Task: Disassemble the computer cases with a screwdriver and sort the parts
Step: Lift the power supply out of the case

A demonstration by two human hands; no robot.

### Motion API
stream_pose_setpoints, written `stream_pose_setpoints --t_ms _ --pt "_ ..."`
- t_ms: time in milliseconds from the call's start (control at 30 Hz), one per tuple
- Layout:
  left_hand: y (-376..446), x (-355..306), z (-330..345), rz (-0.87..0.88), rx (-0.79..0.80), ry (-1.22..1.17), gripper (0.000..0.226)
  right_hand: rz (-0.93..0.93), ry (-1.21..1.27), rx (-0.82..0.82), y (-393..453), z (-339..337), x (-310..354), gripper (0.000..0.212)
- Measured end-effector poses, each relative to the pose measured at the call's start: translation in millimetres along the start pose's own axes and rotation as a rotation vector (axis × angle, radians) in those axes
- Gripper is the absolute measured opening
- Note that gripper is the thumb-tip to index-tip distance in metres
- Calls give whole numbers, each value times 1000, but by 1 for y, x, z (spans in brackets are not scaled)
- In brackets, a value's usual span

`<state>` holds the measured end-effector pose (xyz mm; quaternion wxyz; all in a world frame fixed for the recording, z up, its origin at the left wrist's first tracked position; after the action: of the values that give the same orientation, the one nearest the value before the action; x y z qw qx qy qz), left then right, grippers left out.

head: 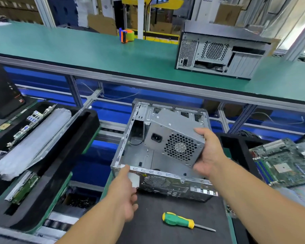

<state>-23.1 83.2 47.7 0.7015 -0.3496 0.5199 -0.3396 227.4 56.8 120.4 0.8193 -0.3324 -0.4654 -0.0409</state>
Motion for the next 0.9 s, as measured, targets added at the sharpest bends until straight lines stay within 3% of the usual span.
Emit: stream_pose_setpoints --t_ms 67,167,300,433,467,533,633,733,800,900 --pt "-10 0 0 3 13 60 53 -34 100 46 -17 3 6 35" --pt "-30 -23 16 129 179 79 49 -90 191 125 -35 5 12 34" --pt "-67 -76 56 375 518 176 80 -185 74 233 -60 14 21 38" --pt "-88 -91 74 340 730 291 72 -389 -148 401 -72 32 25 84" --pt "-88 -92 72 331 752 275 68 -380 -168 466 -74 38 20 86" --pt "-83 -93 63 407 751 245 75 -309 -207 430 -72 40 15 79" --pt "-80 -97 44 678 656 287 80 -301 -509 113 -61 38 29 49" --pt "-85 -90 28 785 663 329 70 -250 -670 -108 -33 45 58 44" --pt "-87 -92 14 839 662 357 67 -106 -719 -32 -8 62 66 40" --pt "-96 -97 -9 905 616 475 83 120 -749 91 22 87 54 48"
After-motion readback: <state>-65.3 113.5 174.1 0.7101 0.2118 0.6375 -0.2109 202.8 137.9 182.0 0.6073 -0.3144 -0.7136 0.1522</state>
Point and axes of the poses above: each hand's wrist, its own y-axis towards the middle knuckle, its own z-axis out of the palm, x = y × z, the point moved 7 cm from there along y, towards the middle knuckle, and after that the axes turned 10 degrees about -y, right-handed, at the moved point
